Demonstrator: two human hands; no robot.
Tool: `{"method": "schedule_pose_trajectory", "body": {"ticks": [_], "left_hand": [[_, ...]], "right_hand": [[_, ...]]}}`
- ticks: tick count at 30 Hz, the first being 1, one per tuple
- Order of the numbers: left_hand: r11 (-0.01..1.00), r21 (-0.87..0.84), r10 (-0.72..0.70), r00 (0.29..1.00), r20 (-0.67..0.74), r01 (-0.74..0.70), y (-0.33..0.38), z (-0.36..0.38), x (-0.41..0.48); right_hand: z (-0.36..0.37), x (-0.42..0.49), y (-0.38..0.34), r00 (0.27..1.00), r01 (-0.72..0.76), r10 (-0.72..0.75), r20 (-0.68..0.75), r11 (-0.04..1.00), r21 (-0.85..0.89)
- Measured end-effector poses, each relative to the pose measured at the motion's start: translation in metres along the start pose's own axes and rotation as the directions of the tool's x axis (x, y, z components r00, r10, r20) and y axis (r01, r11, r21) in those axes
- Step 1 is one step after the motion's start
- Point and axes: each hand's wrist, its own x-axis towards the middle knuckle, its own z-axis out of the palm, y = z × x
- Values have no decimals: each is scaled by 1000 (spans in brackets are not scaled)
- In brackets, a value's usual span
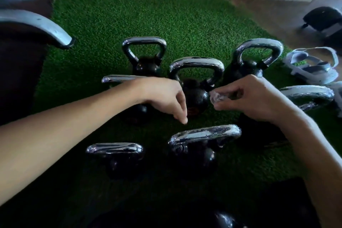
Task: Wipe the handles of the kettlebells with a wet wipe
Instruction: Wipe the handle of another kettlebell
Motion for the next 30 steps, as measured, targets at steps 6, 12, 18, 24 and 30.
{"method": "schedule_pose_trajectory", "body": {"ticks": [6,12,18,24,30], "left_hand": [[989,78,127,992,-25,-125,2,35,-9],[980,112,168,985,-22,-165,7,34,-12],[992,8,127,987,-101,-127,-8,48,-12],[994,-11,101,936,-337,-112,-8,74,-31],[999,30,54,905,-422,-46,0,90,-39]], "right_hand": [[37,-43,-29,995,92,-81,55,967,-238],[60,-65,-41,986,133,-79,145,902,-411],[64,-59,-51,983,184,-156,100,878,-441],[53,-74,0,984,82,-138,-110,908,-410],[76,-74,-13,923,299,-371,-100,856,-421]]}}
